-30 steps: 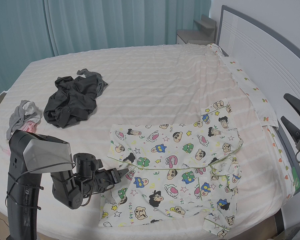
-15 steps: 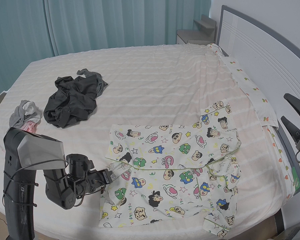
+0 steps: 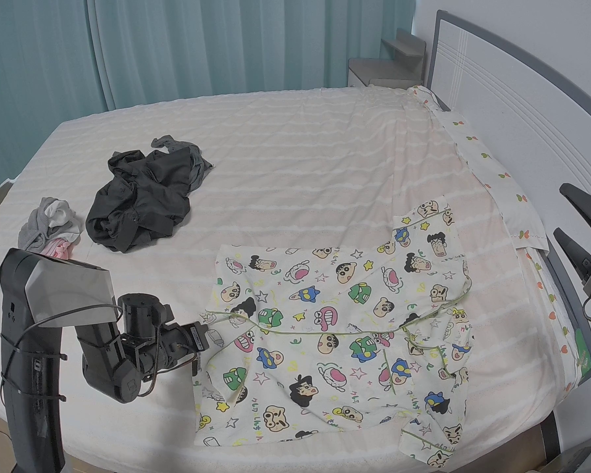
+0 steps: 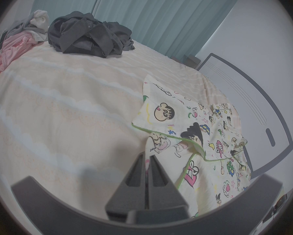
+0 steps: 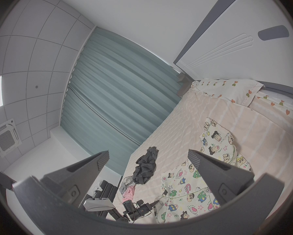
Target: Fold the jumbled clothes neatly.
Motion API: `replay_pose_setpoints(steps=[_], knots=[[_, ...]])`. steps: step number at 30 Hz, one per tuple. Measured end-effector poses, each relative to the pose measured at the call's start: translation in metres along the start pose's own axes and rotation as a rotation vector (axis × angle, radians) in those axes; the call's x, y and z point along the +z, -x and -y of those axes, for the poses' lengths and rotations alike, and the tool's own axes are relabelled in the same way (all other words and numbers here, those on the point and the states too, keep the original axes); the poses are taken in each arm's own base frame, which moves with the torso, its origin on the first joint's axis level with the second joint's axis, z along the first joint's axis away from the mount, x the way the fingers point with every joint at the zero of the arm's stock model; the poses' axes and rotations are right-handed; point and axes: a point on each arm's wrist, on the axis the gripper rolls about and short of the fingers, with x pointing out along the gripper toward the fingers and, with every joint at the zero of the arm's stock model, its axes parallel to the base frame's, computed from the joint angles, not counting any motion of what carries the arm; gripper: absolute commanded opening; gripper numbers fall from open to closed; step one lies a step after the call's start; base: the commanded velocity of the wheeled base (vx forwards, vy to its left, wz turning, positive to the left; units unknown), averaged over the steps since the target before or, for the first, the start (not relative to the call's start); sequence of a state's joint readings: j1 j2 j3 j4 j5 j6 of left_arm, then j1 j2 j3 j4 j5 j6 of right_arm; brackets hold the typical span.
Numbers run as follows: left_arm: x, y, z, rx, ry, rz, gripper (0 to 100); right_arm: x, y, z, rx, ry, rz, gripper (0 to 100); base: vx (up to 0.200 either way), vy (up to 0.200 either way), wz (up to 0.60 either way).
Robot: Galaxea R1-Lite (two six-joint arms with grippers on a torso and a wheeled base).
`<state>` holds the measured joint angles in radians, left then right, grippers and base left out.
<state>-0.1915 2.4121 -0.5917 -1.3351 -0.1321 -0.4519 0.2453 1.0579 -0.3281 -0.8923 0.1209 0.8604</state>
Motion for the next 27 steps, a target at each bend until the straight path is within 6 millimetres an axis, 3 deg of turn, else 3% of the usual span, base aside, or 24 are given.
replay_pose_setpoints(steps=[4, 5, 19, 27], knots=[[-0.001, -0.004, -0.006, 0.017, 0.005, -0.011, 0, 0.0, 0.0, 0.0, 0.002, 0.0, -0.002, 100, 0.0, 0.0, 0.0], [0.0, -0.005, -0.007, 0.018, 0.007, -0.011, 100, 0.0, 0.0, 0.0, 0.003, 0.0, -0.002, 100, 0.0, 0.0, 0.0], [0.003, -0.002, -0.018, 0.049, 0.06, -0.004, 100, 0.0, 0.001, -0.001, 0.008, 0.0, -0.001, 100, 0.0, 0.0, 0.0], [0.009, 0.03, -0.011, 0.025, 0.17, -0.026, 100, 0.0, 0.001, -0.002, 0.01, 0.0, 0.001, 100, 0.0, 0.0, 0.0]])
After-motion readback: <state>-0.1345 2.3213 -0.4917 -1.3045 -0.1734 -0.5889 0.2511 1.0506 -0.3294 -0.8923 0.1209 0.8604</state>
